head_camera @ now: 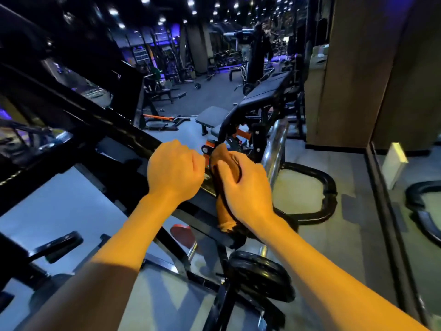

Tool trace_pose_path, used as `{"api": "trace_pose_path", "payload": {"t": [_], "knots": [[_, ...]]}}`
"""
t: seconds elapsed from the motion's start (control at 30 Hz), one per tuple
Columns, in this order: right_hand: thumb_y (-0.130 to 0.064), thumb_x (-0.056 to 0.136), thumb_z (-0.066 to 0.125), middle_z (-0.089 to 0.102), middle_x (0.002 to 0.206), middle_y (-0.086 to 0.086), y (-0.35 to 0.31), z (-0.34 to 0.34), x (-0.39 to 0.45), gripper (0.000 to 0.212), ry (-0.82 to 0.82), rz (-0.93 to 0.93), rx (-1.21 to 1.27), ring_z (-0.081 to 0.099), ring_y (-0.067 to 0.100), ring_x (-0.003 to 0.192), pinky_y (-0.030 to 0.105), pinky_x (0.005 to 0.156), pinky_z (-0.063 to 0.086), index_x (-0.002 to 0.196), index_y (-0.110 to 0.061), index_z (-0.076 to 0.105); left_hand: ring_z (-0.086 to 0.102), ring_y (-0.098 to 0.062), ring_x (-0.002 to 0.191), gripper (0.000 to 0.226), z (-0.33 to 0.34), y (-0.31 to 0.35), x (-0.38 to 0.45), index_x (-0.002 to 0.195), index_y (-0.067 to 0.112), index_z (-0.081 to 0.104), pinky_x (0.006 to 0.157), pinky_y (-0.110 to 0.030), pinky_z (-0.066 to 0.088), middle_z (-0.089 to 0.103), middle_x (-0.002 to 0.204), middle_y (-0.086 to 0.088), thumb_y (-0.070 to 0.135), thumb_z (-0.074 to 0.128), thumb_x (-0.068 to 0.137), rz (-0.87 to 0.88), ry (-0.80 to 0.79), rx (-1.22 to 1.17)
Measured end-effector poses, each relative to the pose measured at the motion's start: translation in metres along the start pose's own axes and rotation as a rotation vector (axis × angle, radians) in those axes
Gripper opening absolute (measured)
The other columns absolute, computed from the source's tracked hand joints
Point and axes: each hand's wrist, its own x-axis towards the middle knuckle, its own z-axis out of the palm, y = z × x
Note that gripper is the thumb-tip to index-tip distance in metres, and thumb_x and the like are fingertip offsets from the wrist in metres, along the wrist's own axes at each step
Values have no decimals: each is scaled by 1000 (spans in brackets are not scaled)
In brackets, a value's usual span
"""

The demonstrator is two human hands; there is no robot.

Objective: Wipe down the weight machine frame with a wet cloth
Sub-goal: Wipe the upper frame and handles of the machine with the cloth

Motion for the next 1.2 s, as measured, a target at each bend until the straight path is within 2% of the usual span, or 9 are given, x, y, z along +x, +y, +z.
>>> {"api": "trace_pose_path", "payload": {"t": [0.13, 0.27, 0.4, 0.53, 0.63, 0.73, 0.97, 1.07, 1.2], "knots": [[-66, 103, 33, 68, 97, -6, 19, -16, -5, 43, -126, 135, -167, 58, 21, 100, 45, 95, 38, 123, -38, 58, 17, -14, 50, 49, 1, -1, 0, 50, 10, 35, 50, -31, 6, 25, 51, 0, 20, 43, 98, -15, 16, 1], [-49, 108, 43, 68, 107, -8, 25, -45, -7, 30, -56, 257, 350, 65, 10, 97, 37, 87, 52, 131, -33, 54, 21, -17, 52, 52, 5, -3, -1, 53, 5, 42, 48, -40, 23, 32, 52, -4, 27, 34, 100, -57, 1, 6], [-40, 111, 38, 65, 110, -9, 33, -83, -16, 25, 56, 280, 425, 63, -5, 87, 13, 71, 47, 132, -31, 50, 24, -19, 53, 55, 4, 0, -2, 55, 4, 45, 49, -41, 24, 37, 54, -7, 32, 29, 100, -94, -9, 20], [-37, 110, 44, 62, 104, -11, 50, -92, -60, 20, 58, 172, 84, 56, 2, 87, 22, 72, 43, 124, -32, 57, 25, -20, 54, 54, 4, 0, -2, 56, 5, 45, 50, -43, 25, 39, 54, -8, 31, 29, 100, -100, -21, 38], [-39, 107, 50, 59, 132, -9, 61, -76, -92, 39, 23, 27, -298, 58, 9, 107, 35, 73, 54, 145, -29, 54, 25, -20, 55, 52, 2, 2, -2, 55, 4, 42, 52, -42, 23, 34, 53, -5, 29, 32, 99, -83, -15, 22], [-44, 108, 48, 59, 143, -5, 53, -64, -97, 46, 55, -64, -348, 61, 21, 119, 40, 79, 60, 150, -26, 52, 27, -20, 53, 49, -1, 3, 0, 51, 9, 36, 48, -40, 23, 33, 49, -4, 28, 33, 96, -57, -4, 12], [-43, 111, 42, 61, 144, 1, 8, -10, -64, 47, 73, -214, -375, 62, 29, 108, 41, 80, 59, 148, -18, 56, 24, -19, 48, 50, -7, 0, -1, 49, 12, 36, 51, -35, 17, 32, 46, -2, 30, 31, 96, 21, -14, -76], [-41, 108, 52, 59, 146, -1, 10, -16, -67, 45, 51, -273, -396, 62, 30, 107, 42, 76, 61, 149, -22, 55, 54, -31, 65, 54, -16, -19, 2, 63, 2, 65, 75, -42, 43, 61, 62, -13, 27, 32, 98, 97, 48, -170], [-42, 105, 56, 62, 143, -1, 32, -40, -90, 45, 100, -186, -427, 67, 29, 105, 44, 76, 61, 147, -24, 57, 59, -32, 103, 43, -42, -66, 12, 88, 6, 76, 117, -19, 20, 73, 93, -10, 22, 39, 103, 103, 273, -67]]}}
